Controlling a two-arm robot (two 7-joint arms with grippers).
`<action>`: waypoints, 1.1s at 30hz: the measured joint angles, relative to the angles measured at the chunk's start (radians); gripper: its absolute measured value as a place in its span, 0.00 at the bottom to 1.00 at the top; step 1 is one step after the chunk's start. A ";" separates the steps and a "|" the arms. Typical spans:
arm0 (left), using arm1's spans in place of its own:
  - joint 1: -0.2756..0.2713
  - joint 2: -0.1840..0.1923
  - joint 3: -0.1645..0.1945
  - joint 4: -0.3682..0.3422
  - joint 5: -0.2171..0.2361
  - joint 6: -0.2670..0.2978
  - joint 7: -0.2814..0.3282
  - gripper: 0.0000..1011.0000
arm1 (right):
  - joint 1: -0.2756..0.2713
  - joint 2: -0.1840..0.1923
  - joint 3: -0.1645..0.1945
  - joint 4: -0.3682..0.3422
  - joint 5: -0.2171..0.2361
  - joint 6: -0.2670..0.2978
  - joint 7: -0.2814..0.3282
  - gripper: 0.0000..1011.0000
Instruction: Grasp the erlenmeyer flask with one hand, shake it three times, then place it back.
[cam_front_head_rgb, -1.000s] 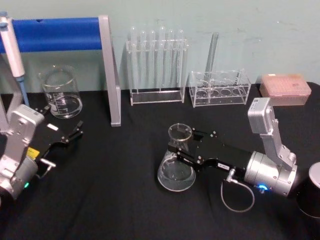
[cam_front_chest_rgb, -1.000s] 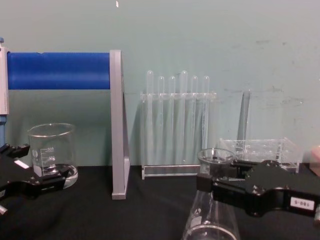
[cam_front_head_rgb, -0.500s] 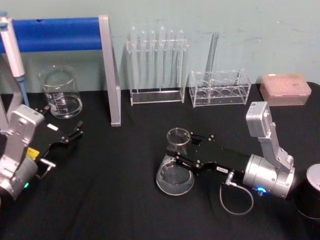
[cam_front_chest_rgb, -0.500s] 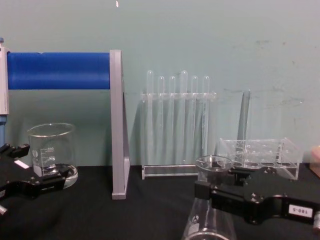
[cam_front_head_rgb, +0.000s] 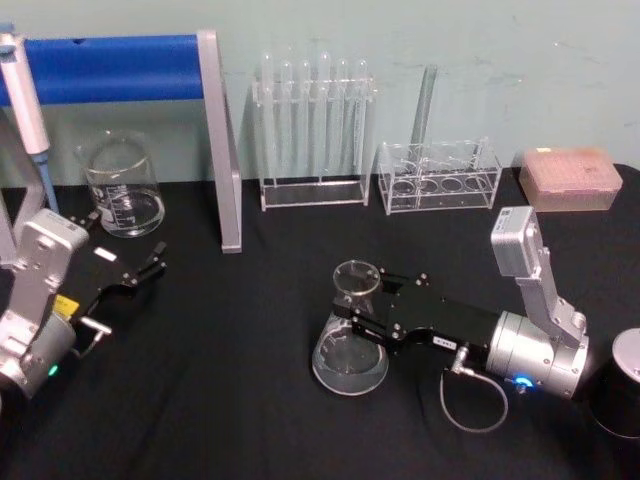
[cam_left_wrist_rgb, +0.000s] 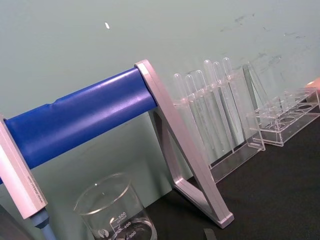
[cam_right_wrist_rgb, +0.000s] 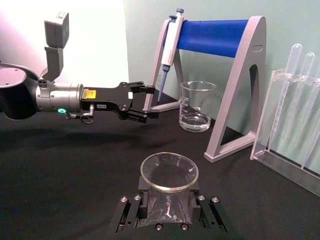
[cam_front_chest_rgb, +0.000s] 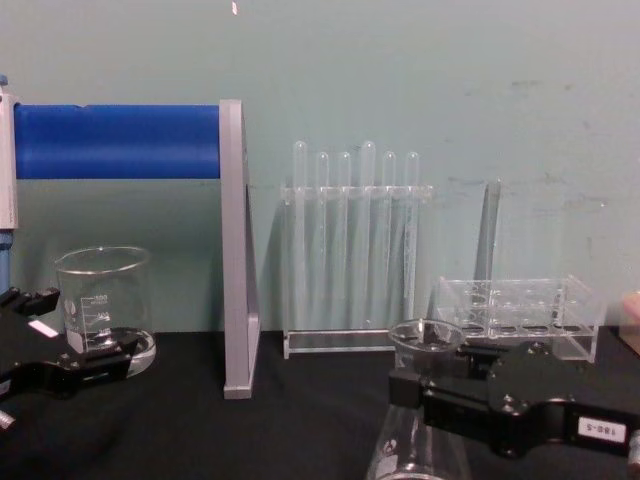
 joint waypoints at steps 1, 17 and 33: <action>0.000 0.000 0.000 0.000 0.000 0.000 0.000 0.99 | 0.000 0.000 0.000 0.000 0.000 0.000 0.000 0.44; 0.000 0.000 0.000 0.000 0.000 0.000 0.000 0.99 | 0.001 0.003 -0.004 0.007 -0.002 0.000 0.000 0.44; 0.000 0.000 0.000 0.000 0.000 0.000 0.000 0.99 | 0.006 0.003 -0.008 0.013 -0.004 0.004 0.000 0.44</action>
